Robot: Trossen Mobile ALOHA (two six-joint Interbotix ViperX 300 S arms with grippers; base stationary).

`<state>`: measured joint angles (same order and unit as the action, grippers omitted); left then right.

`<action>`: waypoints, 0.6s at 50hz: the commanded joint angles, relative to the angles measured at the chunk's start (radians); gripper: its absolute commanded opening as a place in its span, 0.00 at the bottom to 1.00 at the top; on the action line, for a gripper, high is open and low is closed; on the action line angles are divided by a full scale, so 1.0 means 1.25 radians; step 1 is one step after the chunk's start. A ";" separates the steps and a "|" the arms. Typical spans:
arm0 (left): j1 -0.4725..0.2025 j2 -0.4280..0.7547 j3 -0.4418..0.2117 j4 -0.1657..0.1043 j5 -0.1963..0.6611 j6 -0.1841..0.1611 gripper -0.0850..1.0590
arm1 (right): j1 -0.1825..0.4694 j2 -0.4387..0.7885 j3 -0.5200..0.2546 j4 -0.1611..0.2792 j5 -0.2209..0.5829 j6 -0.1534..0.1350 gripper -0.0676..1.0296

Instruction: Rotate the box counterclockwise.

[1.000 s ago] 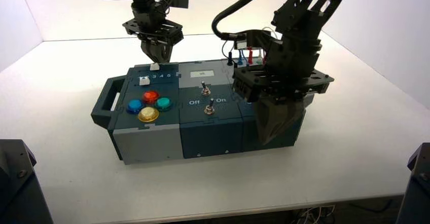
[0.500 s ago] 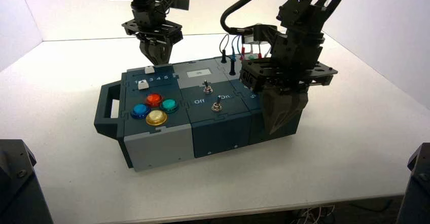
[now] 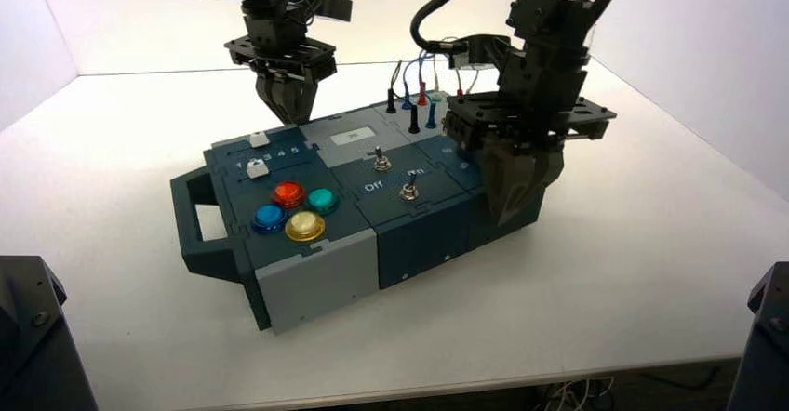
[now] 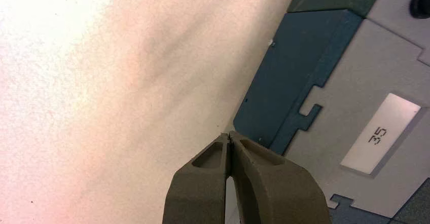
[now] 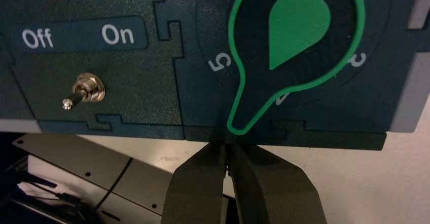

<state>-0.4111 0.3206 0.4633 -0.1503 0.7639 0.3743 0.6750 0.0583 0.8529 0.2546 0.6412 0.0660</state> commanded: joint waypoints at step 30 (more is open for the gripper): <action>-0.048 -0.029 0.016 -0.017 0.061 0.015 0.05 | -0.055 0.048 -0.121 -0.042 0.009 -0.002 0.04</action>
<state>-0.4096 0.3129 0.4617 -0.1488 0.7992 0.3912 0.6550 0.1243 0.7808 0.2163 0.6780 0.0583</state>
